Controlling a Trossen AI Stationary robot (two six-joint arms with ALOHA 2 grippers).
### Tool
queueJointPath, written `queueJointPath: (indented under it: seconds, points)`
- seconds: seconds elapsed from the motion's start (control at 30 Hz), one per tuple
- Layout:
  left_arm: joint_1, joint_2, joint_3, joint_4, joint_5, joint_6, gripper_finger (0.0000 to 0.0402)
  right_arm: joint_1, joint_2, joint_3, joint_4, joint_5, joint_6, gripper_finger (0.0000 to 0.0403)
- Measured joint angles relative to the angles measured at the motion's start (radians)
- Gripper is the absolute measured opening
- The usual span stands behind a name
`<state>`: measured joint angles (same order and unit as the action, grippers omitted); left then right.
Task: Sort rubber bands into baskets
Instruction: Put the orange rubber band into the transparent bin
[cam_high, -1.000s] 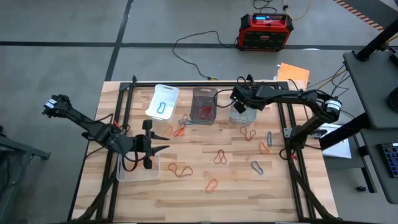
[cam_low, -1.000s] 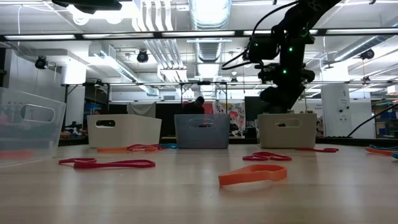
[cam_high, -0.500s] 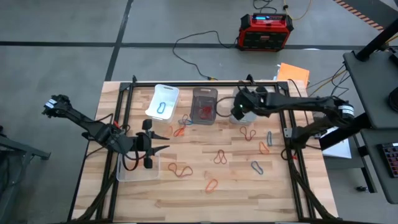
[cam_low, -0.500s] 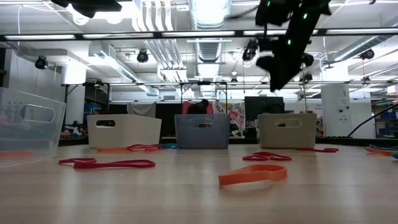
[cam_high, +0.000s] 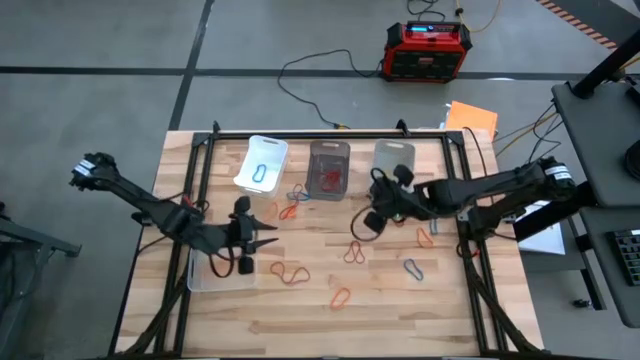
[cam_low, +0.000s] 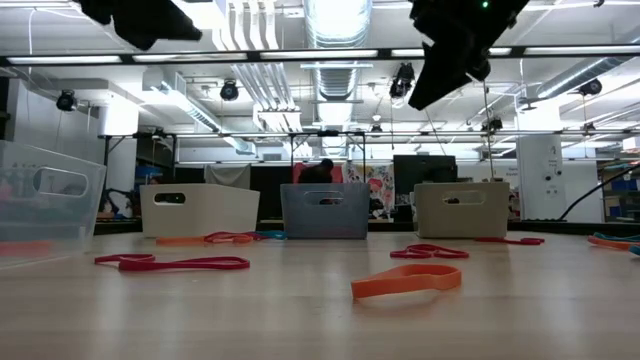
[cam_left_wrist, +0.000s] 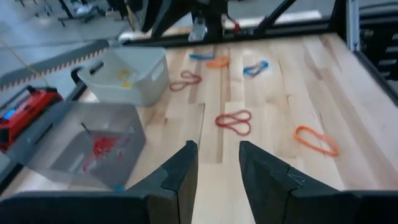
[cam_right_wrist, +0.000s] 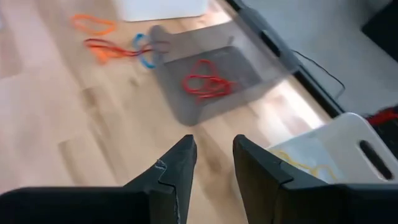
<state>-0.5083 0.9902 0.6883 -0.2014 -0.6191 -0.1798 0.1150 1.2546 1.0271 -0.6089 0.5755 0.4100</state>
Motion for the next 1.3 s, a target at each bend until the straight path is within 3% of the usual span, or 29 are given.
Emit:
queueJointPath:
  seconds: [0.47, 0.7, 1.03, 1.3]
  points:
    - [0.044, 0.205, 0.02, 0.0, 0.015, -0.091, 0.0103, 0.158, 0.024, -0.116, 0.256, 0.0, -0.014, 0.0099]
    - [0.113, 0.273, 0.02, -0.007, 0.092, -0.133, 0.0103, 0.161, 0.024, -0.147, 0.26, 0.0, 0.036, 0.0097]
    - [0.224, 0.321, 0.02, -0.167, 0.259, -0.368, 0.0103, 0.16, 0.024, -0.149, 0.267, 0.001, 0.034, 0.0103]
    - [0.353, 0.358, 0.02, -0.254, 0.358, -0.391, 0.0103, 0.16, 0.024, -0.149, 0.279, 0.001, 0.033, 0.0093]
